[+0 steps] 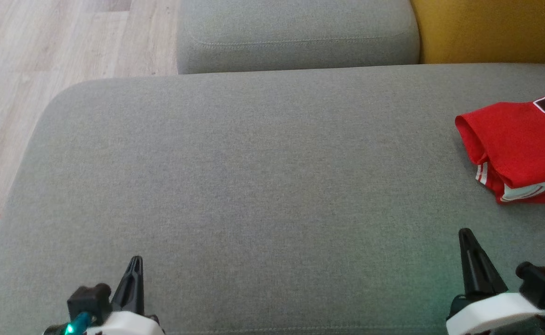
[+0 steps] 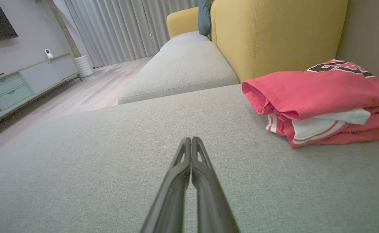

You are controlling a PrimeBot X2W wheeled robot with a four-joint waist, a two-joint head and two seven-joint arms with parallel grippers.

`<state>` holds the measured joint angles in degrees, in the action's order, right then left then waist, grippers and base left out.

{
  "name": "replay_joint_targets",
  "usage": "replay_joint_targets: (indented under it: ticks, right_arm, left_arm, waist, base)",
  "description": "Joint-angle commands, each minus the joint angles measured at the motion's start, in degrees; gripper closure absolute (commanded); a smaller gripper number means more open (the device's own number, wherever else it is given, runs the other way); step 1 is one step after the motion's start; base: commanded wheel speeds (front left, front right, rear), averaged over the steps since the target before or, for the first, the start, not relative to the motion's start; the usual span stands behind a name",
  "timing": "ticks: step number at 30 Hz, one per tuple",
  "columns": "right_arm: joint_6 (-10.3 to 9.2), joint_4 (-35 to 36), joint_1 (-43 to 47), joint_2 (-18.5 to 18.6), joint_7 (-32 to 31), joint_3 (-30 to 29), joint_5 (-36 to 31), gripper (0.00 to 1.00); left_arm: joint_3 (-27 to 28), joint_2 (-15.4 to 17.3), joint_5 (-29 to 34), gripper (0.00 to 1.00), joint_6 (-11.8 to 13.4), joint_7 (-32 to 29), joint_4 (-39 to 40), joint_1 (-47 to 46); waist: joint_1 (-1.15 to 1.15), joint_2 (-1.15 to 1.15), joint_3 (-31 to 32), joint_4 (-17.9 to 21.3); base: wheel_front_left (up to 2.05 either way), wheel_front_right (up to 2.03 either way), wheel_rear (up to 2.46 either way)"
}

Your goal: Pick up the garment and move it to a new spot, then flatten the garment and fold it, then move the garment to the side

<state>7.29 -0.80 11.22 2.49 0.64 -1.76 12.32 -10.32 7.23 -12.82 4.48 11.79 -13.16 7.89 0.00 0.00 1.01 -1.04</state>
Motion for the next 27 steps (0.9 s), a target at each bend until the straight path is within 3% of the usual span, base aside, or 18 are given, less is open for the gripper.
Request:
replay_joint_targets:
  ticks: [1, 27]
  right_arm:
    - [0.01, 1.4, -1.91, 0.36, -0.06, 0.11, 2.25, 1.0]
    - [0.06, -2.01, -5.51, 1.24, -0.75, 0.17, 21.21, 1.0]
  left_arm:
    - [1.0, 0.34, -1.97, 1.0, -0.29, -0.43, 1.77, -2.45]
    - [4.66, -0.74, -19.87, 1.0, -2.99, -4.55, 1.17, -5.13]
  waist:
    - [0.0, 0.0, -0.02, 0.02]
    - [0.0, 0.0, -0.29, 0.26]
  base:
    - [0.0, 0.0, 0.0]
    - [0.0, 0.0, 0.0]
